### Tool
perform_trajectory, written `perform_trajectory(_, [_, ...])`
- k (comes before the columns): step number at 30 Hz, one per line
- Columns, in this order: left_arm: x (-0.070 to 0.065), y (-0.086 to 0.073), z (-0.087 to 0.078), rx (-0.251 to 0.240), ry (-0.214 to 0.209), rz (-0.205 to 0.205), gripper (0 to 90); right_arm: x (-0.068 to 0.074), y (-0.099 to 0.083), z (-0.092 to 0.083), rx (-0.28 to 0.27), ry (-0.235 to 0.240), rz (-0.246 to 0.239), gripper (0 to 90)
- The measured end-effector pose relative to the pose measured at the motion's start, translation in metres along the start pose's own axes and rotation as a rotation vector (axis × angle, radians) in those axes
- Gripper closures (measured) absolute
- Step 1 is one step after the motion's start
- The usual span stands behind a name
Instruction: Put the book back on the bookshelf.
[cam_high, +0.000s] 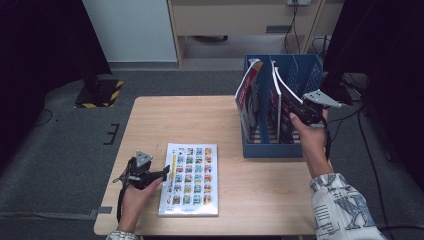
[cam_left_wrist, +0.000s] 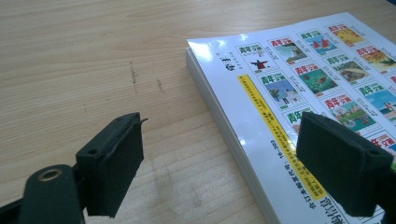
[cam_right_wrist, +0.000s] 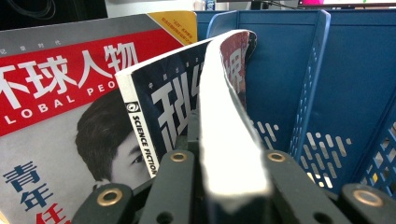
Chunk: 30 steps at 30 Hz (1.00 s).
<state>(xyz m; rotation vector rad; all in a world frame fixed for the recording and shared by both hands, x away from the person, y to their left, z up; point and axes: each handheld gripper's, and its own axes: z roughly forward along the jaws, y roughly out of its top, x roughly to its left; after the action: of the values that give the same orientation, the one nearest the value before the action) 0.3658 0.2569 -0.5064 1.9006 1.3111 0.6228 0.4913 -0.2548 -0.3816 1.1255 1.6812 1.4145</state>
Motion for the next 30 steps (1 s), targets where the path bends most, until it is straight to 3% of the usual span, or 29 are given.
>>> perform_trajectory(6, [-0.0007, 0.0001, 0.0004, 0.002, -0.002, 0.004, 14.7, 0.0013, 0.0014, -0.0004, 0.014, 0.000, -0.022, 82.9])
perform_trajectory(22, [-0.0015, 0.0000, 0.0012, 0.010, -0.018, 0.007, 15.4, 0.0025, 0.0014, 0.0023, 0.017, 0.038, 0.008, 82.0])
perform_trajectory(30, [-0.0014, 0.0000, 0.0014, 0.007, -0.013, 0.005, 15.1, 0.0018, 0.0024, 0.0016, 0.022, 0.026, -0.004, 83.7])
